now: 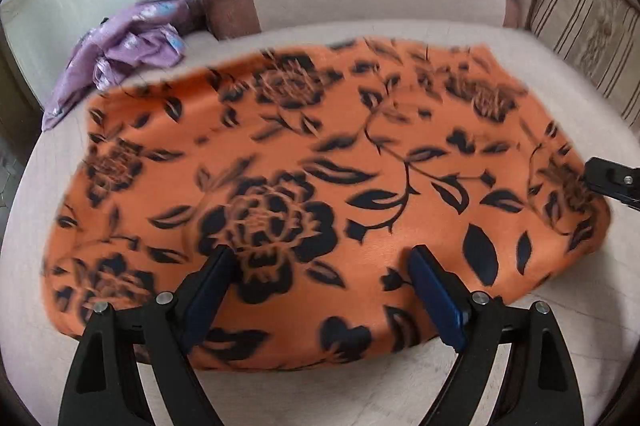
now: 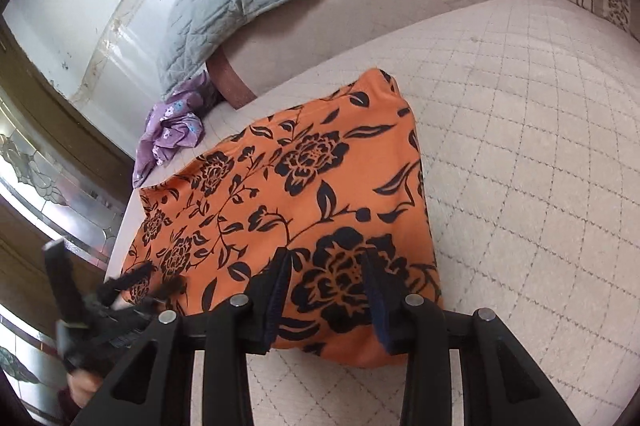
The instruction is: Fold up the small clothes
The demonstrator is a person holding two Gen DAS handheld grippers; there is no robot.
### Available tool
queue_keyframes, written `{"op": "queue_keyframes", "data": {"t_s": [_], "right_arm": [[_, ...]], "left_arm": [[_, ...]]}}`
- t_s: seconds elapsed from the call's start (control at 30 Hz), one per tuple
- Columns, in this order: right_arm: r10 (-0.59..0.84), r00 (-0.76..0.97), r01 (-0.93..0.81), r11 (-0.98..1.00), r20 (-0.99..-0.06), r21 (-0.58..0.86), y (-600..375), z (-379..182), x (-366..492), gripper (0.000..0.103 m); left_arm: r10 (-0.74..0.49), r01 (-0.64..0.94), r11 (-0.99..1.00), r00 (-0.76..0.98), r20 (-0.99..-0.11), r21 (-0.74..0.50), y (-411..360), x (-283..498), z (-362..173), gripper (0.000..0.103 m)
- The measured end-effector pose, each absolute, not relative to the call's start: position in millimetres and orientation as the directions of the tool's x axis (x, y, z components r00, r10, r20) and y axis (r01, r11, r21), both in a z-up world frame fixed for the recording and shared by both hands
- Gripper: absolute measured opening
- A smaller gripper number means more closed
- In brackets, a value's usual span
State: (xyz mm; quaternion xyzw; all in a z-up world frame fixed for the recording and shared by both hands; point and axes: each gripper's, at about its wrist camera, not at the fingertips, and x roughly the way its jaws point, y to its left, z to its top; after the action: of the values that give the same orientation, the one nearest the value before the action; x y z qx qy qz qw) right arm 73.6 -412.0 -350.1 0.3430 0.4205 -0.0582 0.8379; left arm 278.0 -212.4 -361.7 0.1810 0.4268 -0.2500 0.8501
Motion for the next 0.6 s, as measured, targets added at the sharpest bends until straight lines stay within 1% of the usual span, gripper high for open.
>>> {"op": "queue_keyframes", "data": {"t_s": [0.1,0.13,0.23,0.33,0.47,0.57,0.6], "right_arm": [[0.218,0.562,0.419,0.757,-0.798,0.502,-408.1,-373.7,81.0,0.038],[0.207,0.567,0.411,0.767,-0.797,0.492,-406.1,-375.4,81.9,0.038],[0.180,0.559,0.398,0.798,-0.809,0.453,-400.2,-370.1,85.9,0.038],[0.157,0.570,0.364,0.832,-0.807,0.418,-391.3,-358.4,92.1,0.039],[0.200,0.603,0.271,0.859,-0.772,0.434,-373.1,-340.2,123.4,0.039],[0.268,0.597,0.210,0.857,-0.756,0.470,-347.1,-339.2,171.8,0.039],[0.303,0.593,0.182,0.852,-0.746,0.491,-333.1,-340.2,195.2,0.039]], "left_arm": [[-0.274,0.586,0.803,0.521,-0.809,0.105,-213.6,277.3,-363.8,0.091],[-0.278,0.590,0.802,0.509,-0.814,0.095,-212.7,278.8,-362.7,0.091],[-0.290,0.588,0.807,0.473,-0.832,0.054,-204.1,287.5,-356.0,0.091],[-0.256,0.533,0.844,0.501,-0.826,0.062,-182.2,299.8,-342.9,0.091],[-0.132,0.374,0.920,0.572,-0.810,0.114,-132.4,328.1,-328.1,0.091],[-0.008,0.212,0.965,0.610,-0.792,0.154,-82.5,349.2,-321.1,0.091],[0.017,0.180,0.970,0.615,-0.789,0.161,-69.5,353.3,-321.2,0.091]]}}
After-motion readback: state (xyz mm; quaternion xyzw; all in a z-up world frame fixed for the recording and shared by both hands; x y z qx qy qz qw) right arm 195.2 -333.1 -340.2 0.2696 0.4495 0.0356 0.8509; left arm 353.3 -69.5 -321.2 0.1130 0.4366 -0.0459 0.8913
